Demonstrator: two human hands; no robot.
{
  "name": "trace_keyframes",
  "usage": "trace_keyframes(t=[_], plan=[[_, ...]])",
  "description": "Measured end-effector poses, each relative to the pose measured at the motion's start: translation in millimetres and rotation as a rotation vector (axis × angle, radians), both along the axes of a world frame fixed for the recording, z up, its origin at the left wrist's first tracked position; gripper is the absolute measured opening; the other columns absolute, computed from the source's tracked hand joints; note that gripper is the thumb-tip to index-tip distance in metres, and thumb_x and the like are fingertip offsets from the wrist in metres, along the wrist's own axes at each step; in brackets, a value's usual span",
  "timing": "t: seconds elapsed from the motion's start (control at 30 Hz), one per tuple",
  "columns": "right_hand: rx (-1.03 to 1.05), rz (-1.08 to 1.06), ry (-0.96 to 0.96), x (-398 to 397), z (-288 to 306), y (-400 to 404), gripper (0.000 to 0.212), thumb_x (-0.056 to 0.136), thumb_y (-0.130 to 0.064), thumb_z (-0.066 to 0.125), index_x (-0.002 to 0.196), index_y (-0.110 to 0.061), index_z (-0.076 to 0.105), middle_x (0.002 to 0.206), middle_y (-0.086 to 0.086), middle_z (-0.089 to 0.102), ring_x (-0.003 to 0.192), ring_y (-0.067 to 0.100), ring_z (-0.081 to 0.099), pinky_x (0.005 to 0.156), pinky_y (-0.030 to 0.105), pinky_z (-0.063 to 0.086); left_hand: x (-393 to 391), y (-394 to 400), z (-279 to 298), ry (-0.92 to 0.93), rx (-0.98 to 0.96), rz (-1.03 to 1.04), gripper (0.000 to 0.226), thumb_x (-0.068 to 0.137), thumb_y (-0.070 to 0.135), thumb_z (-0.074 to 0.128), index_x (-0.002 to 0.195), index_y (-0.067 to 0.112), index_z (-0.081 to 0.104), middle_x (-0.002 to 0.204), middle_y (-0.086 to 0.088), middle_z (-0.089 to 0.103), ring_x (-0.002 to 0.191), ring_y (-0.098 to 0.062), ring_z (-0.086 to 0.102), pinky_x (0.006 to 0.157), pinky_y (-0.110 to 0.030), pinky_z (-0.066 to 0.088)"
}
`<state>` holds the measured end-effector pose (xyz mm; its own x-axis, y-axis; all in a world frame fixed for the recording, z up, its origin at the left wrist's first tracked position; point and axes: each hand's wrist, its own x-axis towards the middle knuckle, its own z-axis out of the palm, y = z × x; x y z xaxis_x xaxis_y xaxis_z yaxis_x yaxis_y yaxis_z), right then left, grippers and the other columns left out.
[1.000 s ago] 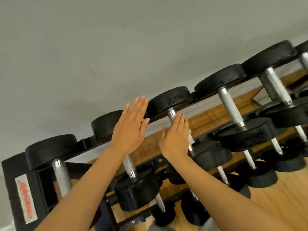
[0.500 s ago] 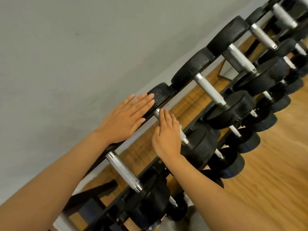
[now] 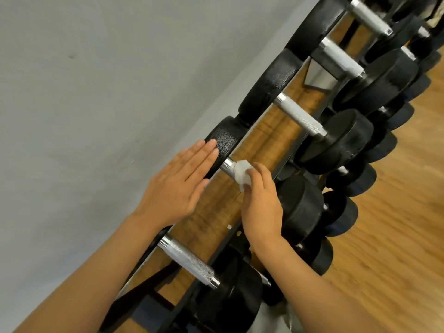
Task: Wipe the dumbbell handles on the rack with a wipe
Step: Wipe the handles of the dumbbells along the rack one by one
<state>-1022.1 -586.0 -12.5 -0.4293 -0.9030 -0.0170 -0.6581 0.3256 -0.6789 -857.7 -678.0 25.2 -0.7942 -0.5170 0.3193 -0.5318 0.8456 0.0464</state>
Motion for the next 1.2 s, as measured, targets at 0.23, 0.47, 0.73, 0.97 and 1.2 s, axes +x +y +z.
trace_keyframes(t=[0.23, 0.47, 0.73, 0.97, 1.2], plan=[[-0.041, 0.037, 0.22, 31, -19, -6, 0.065, 0.085, 0.004, 0.063, 0.144, 0.004, 0.038, 0.15, 0.021, 0.039, 0.139, 0.039, 0.036, 0.113, 0.051, 0.033, 1, -2, -1, 0.005, -0.002, -0.023, 0.05, 0.105, 0.021, 0.04, 0.151, 0.003, 0.033, 0.16, -0.011, 0.029, 0.15, -0.023, 0.024, 0.116, -0.045, 0.034], [0.027, 0.106, 0.293, 25, -17, -3, 0.061, 0.098, -0.03, 0.042, 0.149, 0.003, 0.03, 0.153, 0.02, 0.032, 0.142, 0.037, 0.031, 0.117, 0.051, 0.027, 1, -1, -2, 0.008, 0.025, -0.023, 0.048, 0.106, 0.022, 0.035, 0.151, 0.003, 0.033, 0.159, -0.011, 0.029, 0.15, -0.024, 0.023, 0.113, -0.046, 0.038], [0.08, -0.026, 0.139, 27, 0, -16, 0.062, 0.089, -0.029, 0.029, 0.135, 0.008, 0.046, 0.131, 0.023, 0.053, 0.119, 0.042, 0.049, 0.108, 0.05, 0.036, -1, -2, -2, -0.001, -0.013, -0.031, 0.049, 0.104, 0.019, 0.04, 0.15, 0.002, 0.034, 0.159, -0.013, 0.029, 0.149, -0.026, 0.025, 0.121, -0.043, 0.024], [0.14, 0.05, 0.203, 9, -6, 2, 0.066, 0.088, -0.032, 0.027, 0.143, 0.003, 0.04, 0.135, 0.019, 0.051, 0.119, 0.037, 0.05, 0.108, 0.046, 0.038, 0, -2, -2, -0.001, 0.01, -0.038, 0.05, 0.104, 0.018, 0.041, 0.15, 0.001, 0.033, 0.159, -0.014, 0.029, 0.149, -0.027, 0.025, 0.12, -0.045, 0.026], [0.033, 0.012, 0.135, 19, 4, -26, 0.054, 0.092, -0.026, 0.03, 0.129, 0.006, 0.054, 0.12, 0.021, 0.061, 0.104, 0.039, 0.058, 0.095, 0.047, 0.046, -1, -1, -1, 0.016, -0.007, -0.037, 0.049, 0.103, 0.017, 0.042, 0.149, 0.001, 0.036, 0.157, -0.015, 0.032, 0.148, -0.027, 0.028, 0.121, -0.042, 0.026]])
